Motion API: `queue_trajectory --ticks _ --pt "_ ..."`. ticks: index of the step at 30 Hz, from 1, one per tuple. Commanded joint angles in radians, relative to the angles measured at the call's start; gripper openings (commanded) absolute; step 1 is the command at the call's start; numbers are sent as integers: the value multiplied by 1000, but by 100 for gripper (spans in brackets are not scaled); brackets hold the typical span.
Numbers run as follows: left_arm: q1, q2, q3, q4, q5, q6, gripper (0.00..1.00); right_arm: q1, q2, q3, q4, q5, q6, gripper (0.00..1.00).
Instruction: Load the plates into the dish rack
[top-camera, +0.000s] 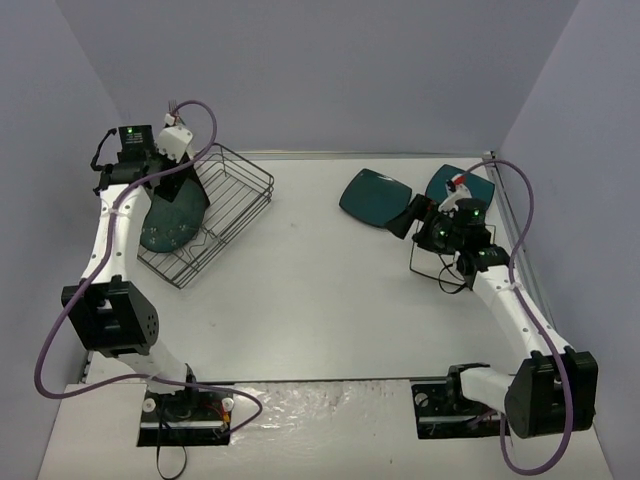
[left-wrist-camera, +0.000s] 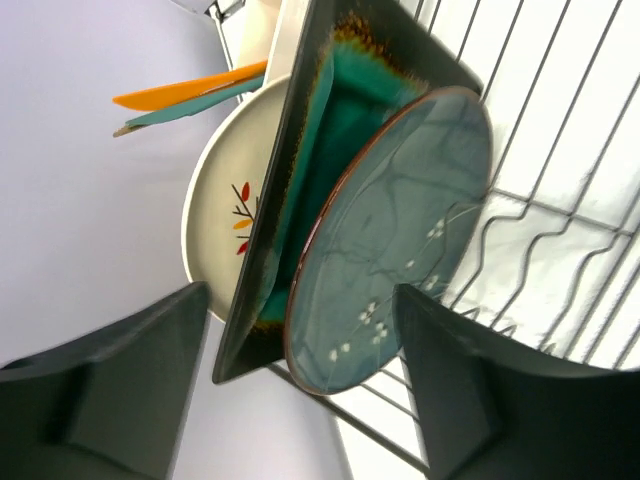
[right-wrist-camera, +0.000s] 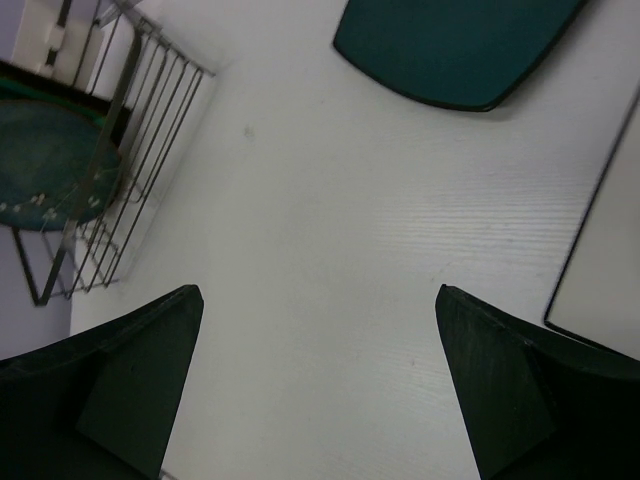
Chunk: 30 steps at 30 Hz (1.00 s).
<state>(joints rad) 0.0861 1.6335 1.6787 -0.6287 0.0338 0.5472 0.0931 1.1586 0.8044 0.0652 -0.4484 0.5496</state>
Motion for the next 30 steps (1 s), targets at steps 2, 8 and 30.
queue_trajectory --ticks 2,8,30 --pt "-36 -155 42 83 39 -365 88 -127 -20 62 -131 348 7 100" --pt "-187 -267 -88 118 48 -603 97 -264 109 109 -219 585 59 100" --pt "-371 -443 -417 143 196 -682 97 -437 626 293 -76 386 -289 96"
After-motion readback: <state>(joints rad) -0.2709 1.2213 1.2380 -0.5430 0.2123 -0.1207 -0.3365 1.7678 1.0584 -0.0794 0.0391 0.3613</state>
